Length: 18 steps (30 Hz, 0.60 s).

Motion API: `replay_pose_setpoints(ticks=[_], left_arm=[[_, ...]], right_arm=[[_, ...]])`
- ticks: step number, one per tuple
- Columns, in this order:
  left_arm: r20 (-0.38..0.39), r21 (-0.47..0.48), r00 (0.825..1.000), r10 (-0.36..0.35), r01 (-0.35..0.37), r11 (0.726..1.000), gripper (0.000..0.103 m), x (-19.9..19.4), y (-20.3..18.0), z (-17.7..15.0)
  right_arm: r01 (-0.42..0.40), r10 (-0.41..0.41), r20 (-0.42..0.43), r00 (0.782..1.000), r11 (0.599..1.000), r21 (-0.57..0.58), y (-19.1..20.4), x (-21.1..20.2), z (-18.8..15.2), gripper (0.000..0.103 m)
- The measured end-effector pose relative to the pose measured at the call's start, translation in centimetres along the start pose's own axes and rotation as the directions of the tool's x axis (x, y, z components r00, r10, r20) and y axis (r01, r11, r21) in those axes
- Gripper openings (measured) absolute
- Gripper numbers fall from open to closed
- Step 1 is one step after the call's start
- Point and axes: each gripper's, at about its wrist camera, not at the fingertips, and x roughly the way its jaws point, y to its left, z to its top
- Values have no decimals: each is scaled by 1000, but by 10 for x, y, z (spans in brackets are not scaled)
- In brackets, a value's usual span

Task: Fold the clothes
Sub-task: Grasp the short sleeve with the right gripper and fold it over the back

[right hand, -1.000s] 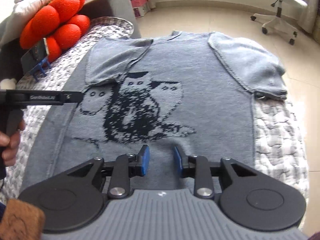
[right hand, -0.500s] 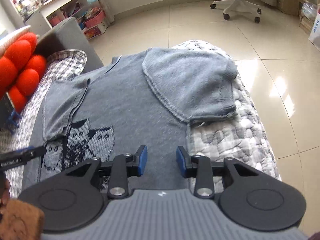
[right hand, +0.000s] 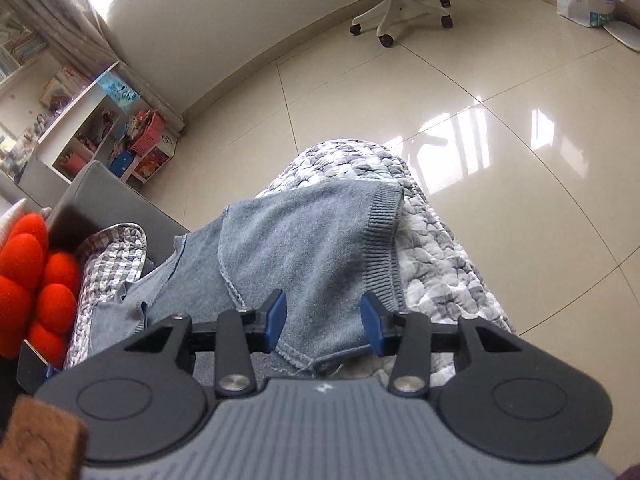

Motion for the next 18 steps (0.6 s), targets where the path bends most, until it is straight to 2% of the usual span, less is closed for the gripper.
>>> replay_pose_setpoints(ticks=[4, 8, 13, 14, 15, 18], left_arm=[[5, 32, 1000, 15, -15, 999, 72, 5, -7, 0], [22, 46, 999, 23, -24, 999, 73, 6, -13, 2], [56, 79, 998, -4, -1, 997, 73, 5, -23, 4], [44, 87, 999, -18, 14, 996, 75, 8, -25, 4], [31, 93, 999, -28, 25, 995, 79, 11, -26, 4], [30, 102, 999, -15, 12, 995, 79, 16, -28, 5]], right_arm=[[51, -52, 20, 998, 998, 39, -13, 2, 5, 48], [30, -30, 0, 1000, 994, 108, -27, 9, 5, 49], [48, -48, -7, 999, 996, 71, -20, 12, 0, 48], [53, -52, -5, 999, 997, 61, -18, 12, -1, 43], [57, -57, -3, 998, 997, 51, -16, 12, -2, 27], [83, -83, 39, 996, 997, -4, -6, 11, -5, 9]])
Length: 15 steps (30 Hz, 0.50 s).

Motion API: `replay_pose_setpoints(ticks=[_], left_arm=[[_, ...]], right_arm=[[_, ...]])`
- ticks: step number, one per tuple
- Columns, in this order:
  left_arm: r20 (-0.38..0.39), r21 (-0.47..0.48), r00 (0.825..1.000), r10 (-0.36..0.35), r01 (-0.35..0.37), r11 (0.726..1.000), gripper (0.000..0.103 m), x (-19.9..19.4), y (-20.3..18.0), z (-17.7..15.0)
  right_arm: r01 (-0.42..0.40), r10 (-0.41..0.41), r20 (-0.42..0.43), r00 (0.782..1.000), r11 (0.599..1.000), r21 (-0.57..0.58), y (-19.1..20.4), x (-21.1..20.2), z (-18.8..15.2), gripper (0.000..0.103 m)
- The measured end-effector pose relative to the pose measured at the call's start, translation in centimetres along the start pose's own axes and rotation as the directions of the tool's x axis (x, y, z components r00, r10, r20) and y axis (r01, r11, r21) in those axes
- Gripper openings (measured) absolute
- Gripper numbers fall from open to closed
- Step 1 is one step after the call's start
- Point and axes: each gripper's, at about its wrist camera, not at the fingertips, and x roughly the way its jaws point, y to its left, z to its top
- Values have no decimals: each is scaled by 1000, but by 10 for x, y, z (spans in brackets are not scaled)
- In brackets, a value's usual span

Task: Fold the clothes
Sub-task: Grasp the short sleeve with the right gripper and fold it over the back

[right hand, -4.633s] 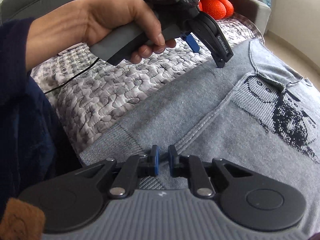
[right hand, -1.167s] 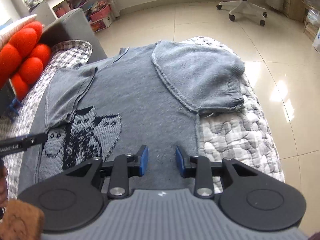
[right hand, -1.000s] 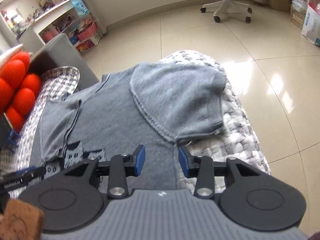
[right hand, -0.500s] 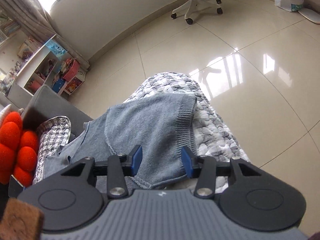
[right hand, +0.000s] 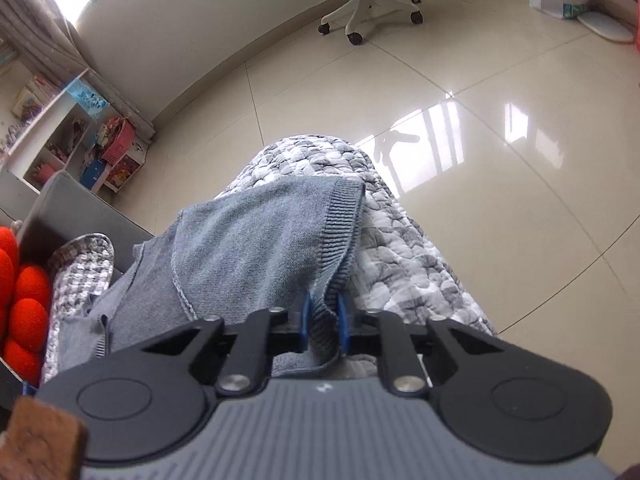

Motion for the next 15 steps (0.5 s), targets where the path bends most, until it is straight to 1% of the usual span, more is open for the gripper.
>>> replay_pose_setpoints(ticks=[2, 5, 7, 10, 14, 15], left_arm=[[10, -3, 1000, -11, 11, 1000, 79, -2, 0, 2], [17, -24, 1000, -26, 26, 999, 79, -5, 3, 3], [17, -35, 1000, -23, 24, 999, 79, -7, 8, 4], [19, -57, 999, -30, 31, 998, 79, -9, 15, 5], [20, -51, 999, -29, 30, 998, 79, -13, 21, 5], [17, -53, 999, -33, 34, 998, 79, -13, 22, 5]], right_arm=[[10, -9, 35, 999, 999, -35, 8, -3, -2, 7], [0, 7, 94, 996, 997, -74, 21, -12, -3, 6], [16, 1, 137, 991, 992, -122, 33, -17, -6, 6], [51, -7, 200, 980, 975, -218, 53, -20, -12, 6], [37, 41, 251, 967, 954, -298, 78, -23, -22, 6], [28, 61, 257, 964, 943, -331, 86, -23, -26, 6]])
